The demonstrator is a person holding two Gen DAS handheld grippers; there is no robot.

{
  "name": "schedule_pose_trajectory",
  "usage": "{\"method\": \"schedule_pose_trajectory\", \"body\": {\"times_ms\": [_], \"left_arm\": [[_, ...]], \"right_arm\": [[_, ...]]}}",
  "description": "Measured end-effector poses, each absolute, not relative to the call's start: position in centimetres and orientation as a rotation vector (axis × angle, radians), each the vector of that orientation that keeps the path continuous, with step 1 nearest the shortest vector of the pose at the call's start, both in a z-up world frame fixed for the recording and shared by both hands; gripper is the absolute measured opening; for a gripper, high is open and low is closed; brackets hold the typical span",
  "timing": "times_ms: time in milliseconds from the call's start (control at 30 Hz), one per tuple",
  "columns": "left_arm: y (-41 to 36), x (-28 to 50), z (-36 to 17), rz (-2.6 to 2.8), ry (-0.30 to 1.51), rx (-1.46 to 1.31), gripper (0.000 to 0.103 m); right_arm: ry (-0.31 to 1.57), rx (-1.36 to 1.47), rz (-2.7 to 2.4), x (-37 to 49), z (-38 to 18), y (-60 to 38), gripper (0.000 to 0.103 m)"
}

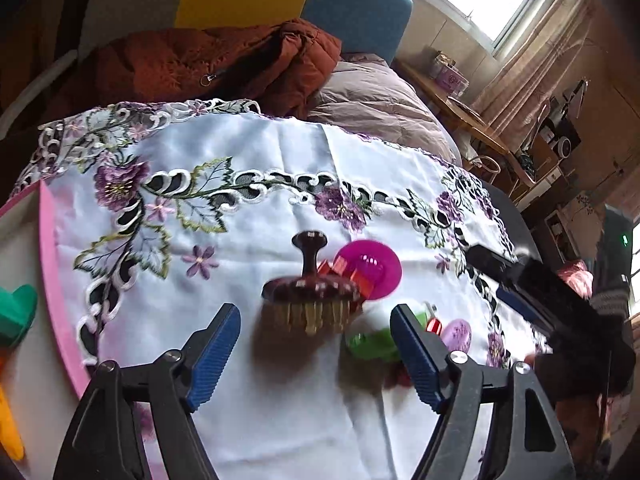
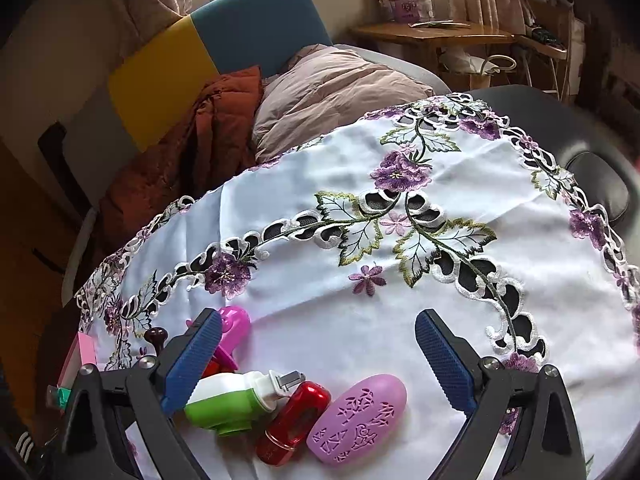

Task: Organize rigid objects
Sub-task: 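Move both open tools over to the items on the embroidered cloth, then close the left tool on the brown peg massage comb's handle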

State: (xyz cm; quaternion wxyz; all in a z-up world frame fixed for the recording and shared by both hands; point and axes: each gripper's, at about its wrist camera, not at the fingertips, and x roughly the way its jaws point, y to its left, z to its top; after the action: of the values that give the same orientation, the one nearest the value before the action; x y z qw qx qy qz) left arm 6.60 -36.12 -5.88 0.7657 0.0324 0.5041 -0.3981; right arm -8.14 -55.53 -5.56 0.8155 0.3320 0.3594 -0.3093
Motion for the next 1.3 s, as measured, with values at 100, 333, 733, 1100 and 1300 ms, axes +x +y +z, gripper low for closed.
{"method": "schedule_pose_trajectory", "body": {"times_ms": [100,333,733,1100,1300], "left_arm": [[-37.7,7.8,-6.5,-0.870,1.102,0.080,0.082],[-39.4,9.7,-10.0,-0.858,1.200,0.046,0.069],[-33.2,5.9,-9.7,-0.876,1.158,0.086,0.067],[-27.0,1.7,-5.5,-0.962,1.049,0.064,0.067],[-24.2,1.2,-4.3,-0.957,1.032,0.023,0.067]], "right_arm": [[0.772,0.733,-0.651,-8.1,-5.9,-55.7,0.098],[0.780,0.758,-0.642,-8.1,-6.2,-55.9,0.098],[0.766,0.723,-0.539,-7.4,-5.6,-54.6,0.098],[0.884,0.540,-0.116,0.2,-5.0,-47.7,0.084],[1.036,0.477,-0.160,4.7,-7.7,-46.9,0.085]]}}
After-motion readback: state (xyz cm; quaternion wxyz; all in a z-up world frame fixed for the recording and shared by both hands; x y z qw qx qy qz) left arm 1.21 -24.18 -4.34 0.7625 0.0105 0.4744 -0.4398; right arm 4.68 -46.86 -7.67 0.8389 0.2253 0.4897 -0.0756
